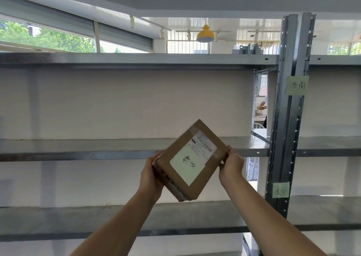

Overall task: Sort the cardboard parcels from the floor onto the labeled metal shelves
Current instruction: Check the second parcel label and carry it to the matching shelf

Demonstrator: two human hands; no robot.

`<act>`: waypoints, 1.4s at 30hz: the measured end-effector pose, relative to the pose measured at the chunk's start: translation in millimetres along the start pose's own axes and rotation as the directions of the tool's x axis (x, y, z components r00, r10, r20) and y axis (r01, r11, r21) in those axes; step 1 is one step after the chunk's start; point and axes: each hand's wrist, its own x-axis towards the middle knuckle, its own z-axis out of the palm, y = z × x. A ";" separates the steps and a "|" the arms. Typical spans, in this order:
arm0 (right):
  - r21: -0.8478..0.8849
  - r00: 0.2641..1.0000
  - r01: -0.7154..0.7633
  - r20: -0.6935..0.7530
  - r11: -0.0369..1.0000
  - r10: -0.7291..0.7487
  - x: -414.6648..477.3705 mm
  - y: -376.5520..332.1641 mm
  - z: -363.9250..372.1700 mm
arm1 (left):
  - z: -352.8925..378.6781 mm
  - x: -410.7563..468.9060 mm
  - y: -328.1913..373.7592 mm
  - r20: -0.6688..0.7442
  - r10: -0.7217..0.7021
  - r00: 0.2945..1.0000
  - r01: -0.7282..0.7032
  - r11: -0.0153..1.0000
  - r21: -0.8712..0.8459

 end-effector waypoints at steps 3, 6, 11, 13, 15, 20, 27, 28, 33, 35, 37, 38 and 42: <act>-0.090 0.998 -0.003 0.057 0.996 0.008 4.7 -3.1 1.0 | -0.7 -1.5 -4.9 -0.002 0.033 0.999 -0.033 0.999 -0.040; -0.142 0.983 0.091 0.171 0.986 -0.066 1.6 0.0 1.8 | 3.8 0.6 -7.4 0.008 0.045 0.999 -0.045 0.996 -0.071; -0.073 0.976 0.123 0.189 0.990 -0.107 -4.6 1.9 -1.2 | 12.6 2.6 -5.5 0.102 -0.023 0.995 0.007 0.987 0.160; -0.076 0.971 0.115 0.219 0.990 -0.095 -5.3 -0.4 -2.5 | 11.5 4.8 -8.2 0.160 -0.051 0.986 0.001 0.953 0.302; -0.144 0.958 0.154 0.265 0.977 -0.111 -7.6 -1.4 0.4 | 14.5 4.5 -8.7 0.147 -0.056 0.988 0.004 0.942 0.335; -0.280 0.939 0.196 0.331 0.940 -0.097 -7.6 4.8 13.5 | 31.4 -0.3 -5.3 0.037 -0.112 0.993 0.103 0.976 0.192; -0.413 0.887 0.187 0.462 0.891 0.028 -10.4 8.6 1.6 | 17.5 0.7 8.7 -0.022 -0.133 0.991 0.135 0.977 0.166; -0.424 0.872 0.190 0.487 0.886 0.046 -13.9 8.8 2.2 | 13.9 0.2 10.7 -0.036 -0.132 0.991 0.136 0.979 0.151; -0.444 0.814 0.200 0.572 0.873 0.104 -23.2 18.1 17.7 | 0.0 -6.1 18.3 -0.067 -0.069 0.995 0.074 0.995 0.064; -0.465 0.798 0.207 0.589 0.861 0.126 -28.2 24.5 23.6 | -1.6 -11.0 22.2 -0.069 -0.027 0.997 0.032 0.997 0.077; -0.504 0.764 0.228 0.623 0.833 0.168 -35.8 28.7 29.8 | -6.6 -16.6 26.4 -0.062 0.012 0.998 -0.006 0.994 0.106; -0.509 0.749 0.244 0.640 0.825 0.173 -40.3 28.6 31.6 | -8.8 -19.5 29.3 -0.050 0.030 0.998 -0.024 0.993 0.118; -0.490 0.731 0.226 0.657 0.842 0.186 -56.7 26.0 37.2 | -18.2 -26.0 41.3 -0.005 0.089 0.996 -0.087 0.990 0.107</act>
